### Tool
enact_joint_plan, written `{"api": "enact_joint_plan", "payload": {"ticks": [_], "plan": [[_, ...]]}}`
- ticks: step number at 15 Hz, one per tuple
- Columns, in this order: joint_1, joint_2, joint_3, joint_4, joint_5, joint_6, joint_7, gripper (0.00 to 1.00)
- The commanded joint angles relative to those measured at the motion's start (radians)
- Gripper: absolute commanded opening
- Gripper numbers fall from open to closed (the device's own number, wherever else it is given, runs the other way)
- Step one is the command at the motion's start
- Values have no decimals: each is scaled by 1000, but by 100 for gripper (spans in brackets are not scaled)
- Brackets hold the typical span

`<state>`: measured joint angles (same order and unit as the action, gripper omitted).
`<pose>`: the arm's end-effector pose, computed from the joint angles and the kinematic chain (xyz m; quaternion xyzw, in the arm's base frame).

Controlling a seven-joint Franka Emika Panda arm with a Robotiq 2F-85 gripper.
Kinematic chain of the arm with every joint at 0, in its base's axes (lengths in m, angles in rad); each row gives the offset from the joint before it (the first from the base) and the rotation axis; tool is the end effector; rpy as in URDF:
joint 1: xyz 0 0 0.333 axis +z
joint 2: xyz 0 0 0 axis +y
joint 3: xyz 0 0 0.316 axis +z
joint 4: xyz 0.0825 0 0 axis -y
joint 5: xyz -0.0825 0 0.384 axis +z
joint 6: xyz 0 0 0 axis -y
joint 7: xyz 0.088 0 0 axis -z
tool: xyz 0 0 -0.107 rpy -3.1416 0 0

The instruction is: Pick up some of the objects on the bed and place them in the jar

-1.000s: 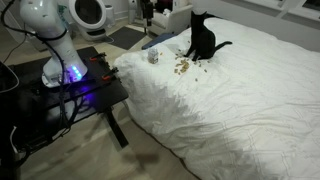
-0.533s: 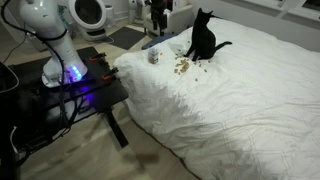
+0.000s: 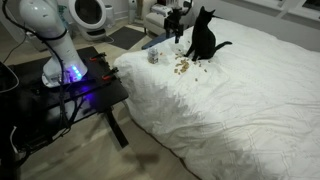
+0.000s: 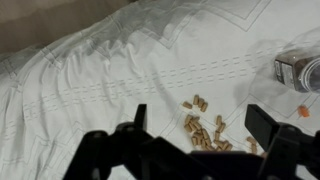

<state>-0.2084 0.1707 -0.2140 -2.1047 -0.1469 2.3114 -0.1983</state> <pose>0.5222 -0.2356 0.3432 0.9953 -0.0614 -0.0041 0.0754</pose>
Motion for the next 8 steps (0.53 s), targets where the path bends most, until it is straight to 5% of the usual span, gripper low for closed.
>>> {"api": "enact_joint_plan", "payload": {"ticks": [1, 8], "plan": [[-18, 137, 25, 131, 56, 25, -50, 100], [-46, 314, 75, 221, 142, 200, -28, 100]]}}
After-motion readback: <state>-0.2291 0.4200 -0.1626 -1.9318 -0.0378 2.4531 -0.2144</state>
